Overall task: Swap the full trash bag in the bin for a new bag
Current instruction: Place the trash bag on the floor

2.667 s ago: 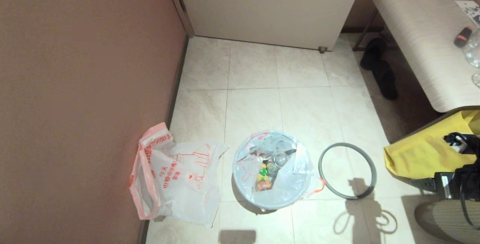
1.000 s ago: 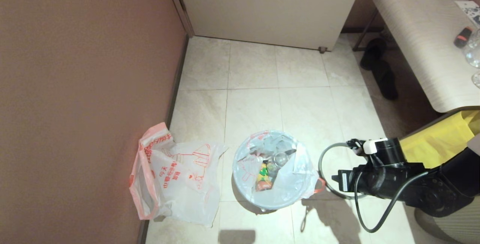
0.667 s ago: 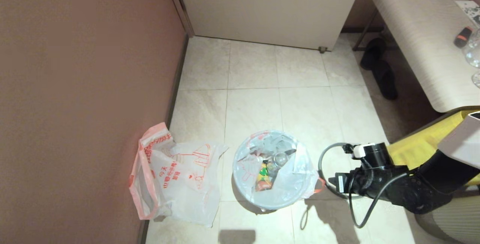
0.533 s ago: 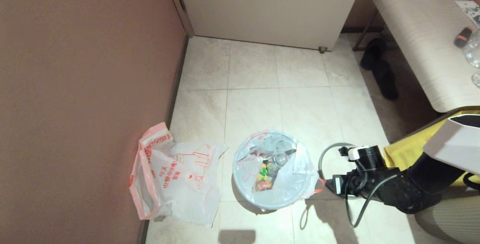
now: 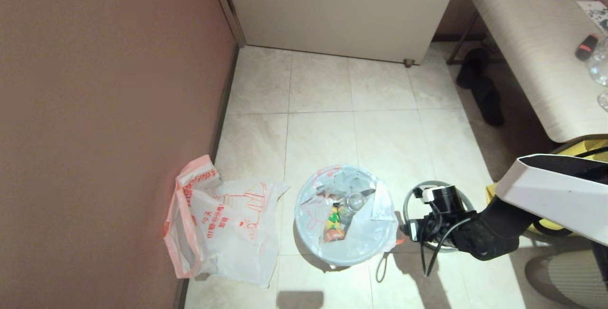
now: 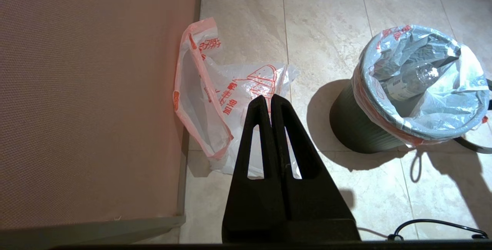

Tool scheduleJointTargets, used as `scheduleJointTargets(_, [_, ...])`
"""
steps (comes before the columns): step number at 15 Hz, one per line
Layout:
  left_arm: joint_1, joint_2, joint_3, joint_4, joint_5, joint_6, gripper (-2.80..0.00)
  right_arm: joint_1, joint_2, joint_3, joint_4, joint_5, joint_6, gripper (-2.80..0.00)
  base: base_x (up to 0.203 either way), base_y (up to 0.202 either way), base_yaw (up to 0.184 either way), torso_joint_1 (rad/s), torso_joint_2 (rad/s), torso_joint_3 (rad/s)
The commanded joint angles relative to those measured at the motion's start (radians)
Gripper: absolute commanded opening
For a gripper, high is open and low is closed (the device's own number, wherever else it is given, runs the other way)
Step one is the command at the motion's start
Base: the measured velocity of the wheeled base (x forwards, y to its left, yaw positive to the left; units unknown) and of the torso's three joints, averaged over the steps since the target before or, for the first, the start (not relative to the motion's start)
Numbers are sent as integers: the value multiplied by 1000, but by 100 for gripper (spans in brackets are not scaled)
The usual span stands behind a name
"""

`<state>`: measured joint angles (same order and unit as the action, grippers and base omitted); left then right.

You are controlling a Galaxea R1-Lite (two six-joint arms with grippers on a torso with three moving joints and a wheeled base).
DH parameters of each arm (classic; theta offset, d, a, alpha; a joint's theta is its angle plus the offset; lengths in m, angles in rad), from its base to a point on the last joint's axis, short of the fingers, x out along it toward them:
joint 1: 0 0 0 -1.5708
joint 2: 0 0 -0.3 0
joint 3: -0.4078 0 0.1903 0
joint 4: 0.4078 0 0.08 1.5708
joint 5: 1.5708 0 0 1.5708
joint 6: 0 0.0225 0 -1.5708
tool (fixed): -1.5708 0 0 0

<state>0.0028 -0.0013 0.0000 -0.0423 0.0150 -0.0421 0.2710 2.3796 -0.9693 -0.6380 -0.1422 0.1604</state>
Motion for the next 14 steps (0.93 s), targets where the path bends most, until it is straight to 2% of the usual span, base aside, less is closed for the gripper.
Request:
scheduleJointTargets(1, [0,1,0,-1,2,1,-280,0,44,-40,-1,-2,-6,0,0,0,0,0,0,0])
scheduleJointTargets(3, [0,1,0,-1,2,-1,-280,0,38,-45,5,-2,-27,0,0,0,0,0,0,0])
scheduleJointTargets(10, [0,1,0,-1,2,0,-280,7,38,-5,3,0,-18,0,0,0,0,0,0,0])
scheduleJointTargets(14, [0,1,0,-1,2,-1,-280,7,129,-92,7,-3,-74,0,0,0,0,0,0,0])
